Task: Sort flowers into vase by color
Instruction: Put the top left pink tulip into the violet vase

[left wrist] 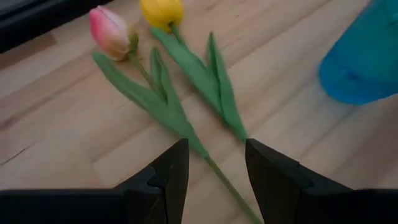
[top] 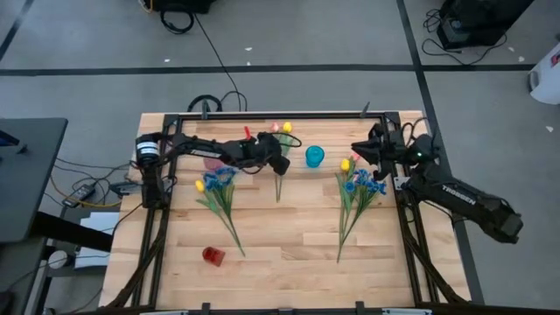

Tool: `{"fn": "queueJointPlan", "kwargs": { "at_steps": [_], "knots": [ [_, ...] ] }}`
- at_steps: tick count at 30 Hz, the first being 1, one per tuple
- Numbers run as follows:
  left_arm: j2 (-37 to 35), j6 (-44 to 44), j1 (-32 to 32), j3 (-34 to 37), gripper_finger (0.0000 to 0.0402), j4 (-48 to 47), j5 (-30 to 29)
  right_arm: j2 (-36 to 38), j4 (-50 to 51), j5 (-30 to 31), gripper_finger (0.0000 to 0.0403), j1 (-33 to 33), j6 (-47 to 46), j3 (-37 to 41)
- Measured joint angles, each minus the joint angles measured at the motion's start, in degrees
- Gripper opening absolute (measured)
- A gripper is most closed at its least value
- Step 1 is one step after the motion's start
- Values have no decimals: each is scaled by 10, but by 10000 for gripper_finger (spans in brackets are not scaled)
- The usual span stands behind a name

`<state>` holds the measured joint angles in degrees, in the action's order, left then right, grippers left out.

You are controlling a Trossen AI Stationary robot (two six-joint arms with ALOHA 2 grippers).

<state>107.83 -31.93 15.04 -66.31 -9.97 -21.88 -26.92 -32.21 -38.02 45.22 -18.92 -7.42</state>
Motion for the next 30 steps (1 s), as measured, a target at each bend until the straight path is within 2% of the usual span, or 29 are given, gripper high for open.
{"fn": "queueJointPlan", "kwargs": {
  "at_steps": [5,10,17,23,27,30],
  "knots": [
    [21,33,2,-45,163,-40,0,-19,-12,0,65,-20,17,0],
    [22,45,-3,-47,163,-72,-2,-20,-20,5,65,-51,13,0],
    [22,20,-4,-47,163,-79,-24,-27,-56,103,65,-136,45,0],
    [25,-44,-5,-47,163,-76,-17,-46,-83,149,65,-175,120,0],
    [25,-60,-5,-46,164,-80,-2,-47,-119,128,65,-172,129,-1],
    [25,-63,-5,-46,172,-83,0,-48,-102,100,65,-165,139,-18]
  ]
}}
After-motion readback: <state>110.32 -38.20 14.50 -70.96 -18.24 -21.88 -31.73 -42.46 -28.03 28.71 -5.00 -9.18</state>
